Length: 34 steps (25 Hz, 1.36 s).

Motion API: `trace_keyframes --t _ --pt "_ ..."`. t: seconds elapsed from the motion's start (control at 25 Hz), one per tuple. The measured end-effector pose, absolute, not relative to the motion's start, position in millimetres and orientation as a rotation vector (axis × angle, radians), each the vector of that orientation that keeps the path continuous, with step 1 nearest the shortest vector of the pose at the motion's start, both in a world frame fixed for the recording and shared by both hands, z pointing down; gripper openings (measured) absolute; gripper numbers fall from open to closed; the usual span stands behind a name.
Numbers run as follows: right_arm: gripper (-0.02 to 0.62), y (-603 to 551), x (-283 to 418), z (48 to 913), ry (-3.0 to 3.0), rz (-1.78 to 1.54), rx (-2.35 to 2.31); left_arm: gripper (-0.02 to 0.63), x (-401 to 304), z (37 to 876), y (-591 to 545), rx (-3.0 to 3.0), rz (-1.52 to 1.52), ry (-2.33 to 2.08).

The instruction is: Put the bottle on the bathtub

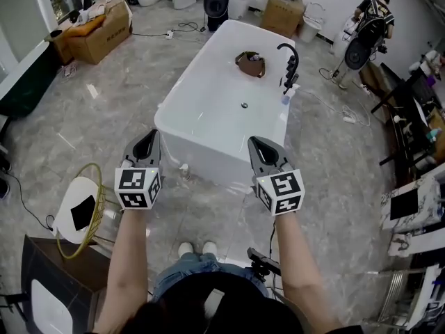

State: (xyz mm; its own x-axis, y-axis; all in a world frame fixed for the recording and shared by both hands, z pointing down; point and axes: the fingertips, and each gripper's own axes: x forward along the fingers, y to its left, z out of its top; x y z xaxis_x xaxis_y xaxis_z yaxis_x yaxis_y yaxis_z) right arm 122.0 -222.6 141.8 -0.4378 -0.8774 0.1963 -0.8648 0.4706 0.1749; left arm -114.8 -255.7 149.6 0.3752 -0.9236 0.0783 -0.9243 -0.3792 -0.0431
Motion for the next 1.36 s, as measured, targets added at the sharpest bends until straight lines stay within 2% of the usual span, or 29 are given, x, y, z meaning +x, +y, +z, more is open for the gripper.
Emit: trace_keyframes --t 0.28,1.36 --pt "0.015 -211 131 105 -2.509 -0.131 1.628 0.011 -114 98 -247 2.699 0.005 -1.796" --pt "0.015 -190 127 72 -2.498 -0.248 1.759 0.011 -121 74 -233 2.803 -0.01 -1.816"
